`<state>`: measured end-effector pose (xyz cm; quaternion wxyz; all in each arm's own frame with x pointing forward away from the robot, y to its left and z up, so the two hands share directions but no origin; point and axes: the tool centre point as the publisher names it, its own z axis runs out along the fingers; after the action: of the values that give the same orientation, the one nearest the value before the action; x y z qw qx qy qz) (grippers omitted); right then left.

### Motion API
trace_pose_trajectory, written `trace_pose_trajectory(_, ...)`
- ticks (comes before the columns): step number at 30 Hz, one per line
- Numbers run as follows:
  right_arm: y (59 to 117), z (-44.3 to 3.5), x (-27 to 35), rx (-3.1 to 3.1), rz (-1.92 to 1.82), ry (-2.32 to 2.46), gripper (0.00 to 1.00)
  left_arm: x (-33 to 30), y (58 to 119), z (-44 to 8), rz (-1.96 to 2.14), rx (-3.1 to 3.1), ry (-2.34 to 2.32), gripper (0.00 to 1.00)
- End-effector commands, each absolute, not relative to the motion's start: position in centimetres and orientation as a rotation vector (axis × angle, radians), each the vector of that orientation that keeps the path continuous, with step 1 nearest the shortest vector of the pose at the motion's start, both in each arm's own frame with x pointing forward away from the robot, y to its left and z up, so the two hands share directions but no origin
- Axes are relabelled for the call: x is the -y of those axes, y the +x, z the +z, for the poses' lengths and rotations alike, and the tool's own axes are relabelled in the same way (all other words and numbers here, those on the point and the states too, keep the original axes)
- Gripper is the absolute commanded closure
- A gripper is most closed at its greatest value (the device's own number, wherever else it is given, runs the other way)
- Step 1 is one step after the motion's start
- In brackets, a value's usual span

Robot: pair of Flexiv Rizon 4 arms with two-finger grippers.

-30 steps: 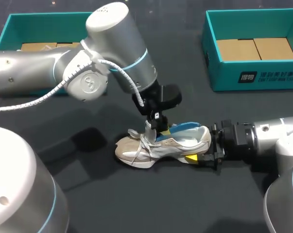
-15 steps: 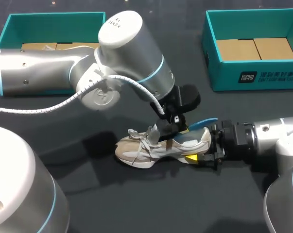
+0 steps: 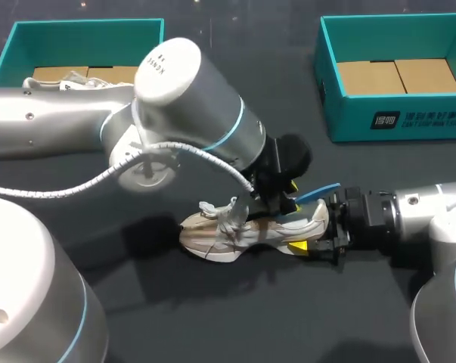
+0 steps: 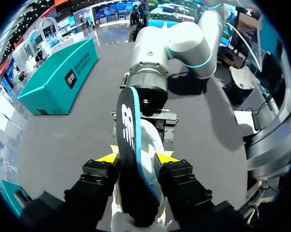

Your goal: Take the shoe out of the shoebox, open the shoe tongue, remove and reinsert the insole, then place the shoe into the shoebox

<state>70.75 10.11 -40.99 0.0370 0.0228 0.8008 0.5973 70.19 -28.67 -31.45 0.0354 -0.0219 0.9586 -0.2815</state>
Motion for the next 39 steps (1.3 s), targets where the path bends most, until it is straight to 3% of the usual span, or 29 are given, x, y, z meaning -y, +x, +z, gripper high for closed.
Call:
trace_pose_trajectory(1, 70.6, -41.0, -10.1, -2.458, 1.83, 0.071, 1.0, 27.9, 69.6, -31.5, -0.936, -2.891, -0.053, 0.57)
trace_pose_trajectory(10, 70.6, -41.0, -10.1, -2.458, 1.83, 0.071, 1.0, 28.9, 69.3, -31.8, -0.972, -2.799, -0.085, 0.53)
trace_pose_trajectory(32, 70.6, -41.0, -10.1, -2.458, 1.83, 0.071, 1.0, 31.3, 70.9, -34.2, -0.932, -2.698, -0.191, 0.55)
trace_pose_trajectory(34, 70.6, -41.0, -10.1, -2.458, 1.83, 0.071, 1.0, 31.3, 71.2, -34.4, -0.926, -2.711, -0.199, 0.58)
trace_pose_trajectory(35, 70.6, -41.0, -10.1, -2.458, 1.83, 0.071, 1.0, 31.3, 71.3, -34.4, -0.925, -2.724, -0.2, 0.71)
trace_pose_trajectory(36, 70.6, -41.0, -10.1, -2.458, 1.83, 0.071, 1.0, 31.1, 71.4, -34.4, -0.927, -2.733, -0.2, 0.94)
trace_pose_trajectory(37, 70.6, -41.0, -10.1, -2.458, 1.83, 0.071, 1.0, 31.0, 71.5, -34.4, -0.927, -2.738, -0.201, 1.0)
trace_pose_trajectory(39, 70.6, -41.0, -10.1, -2.458, 1.83, 0.071, 1.0, 30.8, 71.7, -34.3, -0.932, -2.744, -0.2, 1.0)
